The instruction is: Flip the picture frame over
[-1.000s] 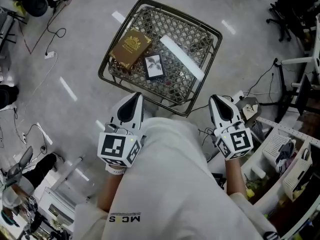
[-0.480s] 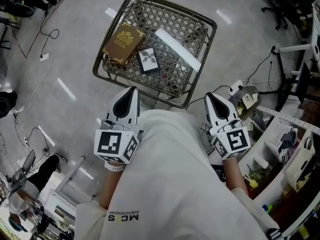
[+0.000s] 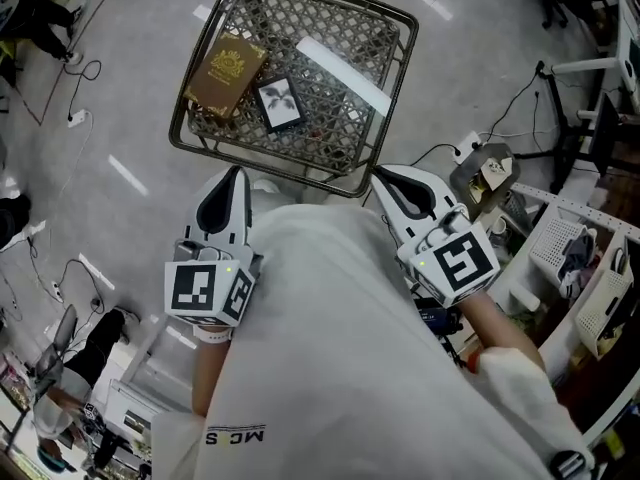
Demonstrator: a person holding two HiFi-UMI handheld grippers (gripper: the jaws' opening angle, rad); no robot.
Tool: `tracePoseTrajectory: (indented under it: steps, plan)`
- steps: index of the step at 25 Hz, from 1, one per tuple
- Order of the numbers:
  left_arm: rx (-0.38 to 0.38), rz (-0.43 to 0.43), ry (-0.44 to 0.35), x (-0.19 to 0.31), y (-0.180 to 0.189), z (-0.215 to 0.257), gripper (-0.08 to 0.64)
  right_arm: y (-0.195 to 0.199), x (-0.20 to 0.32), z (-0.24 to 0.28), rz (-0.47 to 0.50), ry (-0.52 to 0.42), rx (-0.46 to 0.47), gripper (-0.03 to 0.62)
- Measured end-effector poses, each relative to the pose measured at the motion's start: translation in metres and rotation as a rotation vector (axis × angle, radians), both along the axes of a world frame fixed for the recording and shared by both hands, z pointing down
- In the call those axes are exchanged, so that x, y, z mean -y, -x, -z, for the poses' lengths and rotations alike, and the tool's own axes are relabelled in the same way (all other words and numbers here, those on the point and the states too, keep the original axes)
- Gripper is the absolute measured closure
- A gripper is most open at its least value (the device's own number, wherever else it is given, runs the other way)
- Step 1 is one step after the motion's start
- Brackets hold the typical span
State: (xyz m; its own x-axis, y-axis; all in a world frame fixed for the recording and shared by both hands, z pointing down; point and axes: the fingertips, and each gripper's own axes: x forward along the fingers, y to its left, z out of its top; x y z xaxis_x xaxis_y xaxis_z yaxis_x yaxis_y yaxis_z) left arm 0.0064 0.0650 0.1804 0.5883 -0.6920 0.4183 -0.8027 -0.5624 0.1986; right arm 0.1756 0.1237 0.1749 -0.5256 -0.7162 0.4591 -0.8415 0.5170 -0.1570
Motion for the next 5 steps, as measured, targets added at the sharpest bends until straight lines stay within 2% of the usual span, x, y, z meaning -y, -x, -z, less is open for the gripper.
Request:
tracePoseTrajectory:
  steps: [5]
  plan:
    - [0.01,0.051,-0.003,0.005,0.012,-0.001,0.534,0.01,0.018,0.009,0.092,-0.014,-0.014,0.569]
